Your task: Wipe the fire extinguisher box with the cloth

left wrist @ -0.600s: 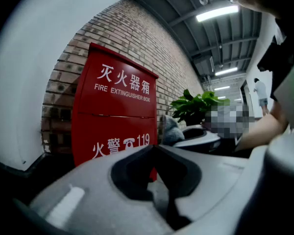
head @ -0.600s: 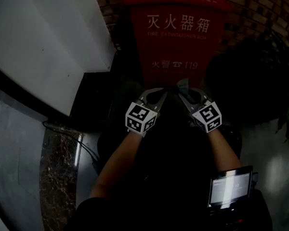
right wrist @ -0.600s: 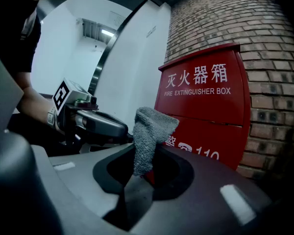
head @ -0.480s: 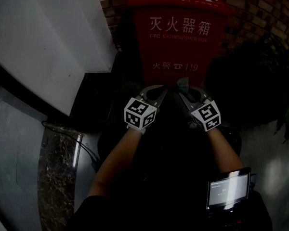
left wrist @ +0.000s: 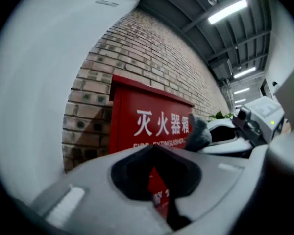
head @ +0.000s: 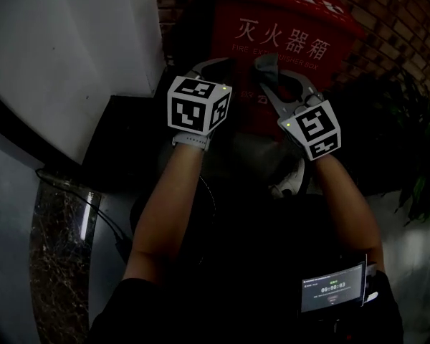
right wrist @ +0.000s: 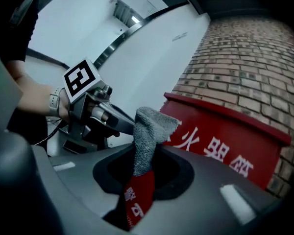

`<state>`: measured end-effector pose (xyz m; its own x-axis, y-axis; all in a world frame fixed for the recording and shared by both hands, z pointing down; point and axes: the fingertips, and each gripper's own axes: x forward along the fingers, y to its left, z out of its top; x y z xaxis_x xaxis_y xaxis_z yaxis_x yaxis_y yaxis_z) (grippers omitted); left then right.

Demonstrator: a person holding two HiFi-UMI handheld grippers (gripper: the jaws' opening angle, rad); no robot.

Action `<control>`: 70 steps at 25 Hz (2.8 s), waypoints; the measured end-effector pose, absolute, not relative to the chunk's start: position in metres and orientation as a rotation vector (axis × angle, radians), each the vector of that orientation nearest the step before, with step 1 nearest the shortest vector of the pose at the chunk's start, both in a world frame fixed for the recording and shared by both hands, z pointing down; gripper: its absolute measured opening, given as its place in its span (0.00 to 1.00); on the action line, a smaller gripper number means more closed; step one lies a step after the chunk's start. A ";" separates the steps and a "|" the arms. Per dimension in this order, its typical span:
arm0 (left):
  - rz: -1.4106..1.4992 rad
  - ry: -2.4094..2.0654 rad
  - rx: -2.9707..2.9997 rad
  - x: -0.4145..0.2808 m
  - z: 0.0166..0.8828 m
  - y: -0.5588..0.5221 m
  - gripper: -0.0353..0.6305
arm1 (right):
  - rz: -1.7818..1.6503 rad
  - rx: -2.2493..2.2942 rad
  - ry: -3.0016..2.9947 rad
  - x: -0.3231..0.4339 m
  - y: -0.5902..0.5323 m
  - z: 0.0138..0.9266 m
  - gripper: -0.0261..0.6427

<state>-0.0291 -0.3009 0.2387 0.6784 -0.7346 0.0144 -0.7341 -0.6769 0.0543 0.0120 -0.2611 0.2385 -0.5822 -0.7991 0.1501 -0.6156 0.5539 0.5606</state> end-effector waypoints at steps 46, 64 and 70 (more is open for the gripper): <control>-0.115 -1.405 2.842 -0.088 0.212 -0.321 0.06 | -1.346 1.108 -1.519 -0.055 -0.359 0.140 0.15; -0.069 -1.358 2.757 -0.086 0.272 -0.339 0.06 | -1.294 0.983 -1.501 -0.060 -0.359 0.220 0.14; -0.013 -1.268 2.707 -0.079 0.319 -0.346 0.06 | -1.229 0.949 -1.520 -0.056 -0.359 0.263 0.14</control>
